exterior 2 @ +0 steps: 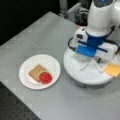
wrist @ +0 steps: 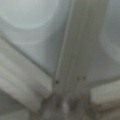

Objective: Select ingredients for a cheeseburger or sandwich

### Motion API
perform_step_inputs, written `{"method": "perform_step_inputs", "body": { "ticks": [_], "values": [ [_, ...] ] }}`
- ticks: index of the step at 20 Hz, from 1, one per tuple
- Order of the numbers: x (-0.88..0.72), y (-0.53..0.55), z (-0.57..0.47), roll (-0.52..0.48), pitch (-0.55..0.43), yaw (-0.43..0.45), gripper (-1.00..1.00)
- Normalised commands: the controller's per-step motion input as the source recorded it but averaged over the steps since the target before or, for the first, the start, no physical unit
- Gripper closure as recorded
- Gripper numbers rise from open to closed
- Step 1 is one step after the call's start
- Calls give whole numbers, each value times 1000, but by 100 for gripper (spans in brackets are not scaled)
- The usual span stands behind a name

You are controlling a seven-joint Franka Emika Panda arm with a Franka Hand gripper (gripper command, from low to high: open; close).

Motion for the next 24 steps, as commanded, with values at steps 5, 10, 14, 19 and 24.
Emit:
{"method": "perform_step_inputs", "body": {
  "ticks": [5, 10, 14, 19, 24],
  "values": [
    [-145, -87, -157, 115, -114, 180, -100],
    [-154, -115, -172, 136, -92, 197, -100],
    [-175, -137, -178, 180, -41, 266, -100],
    [-212, -141, -162, 185, -8, 230, -100],
    [-200, -97, -162, 205, 29, 254, -100]
  ]
}}
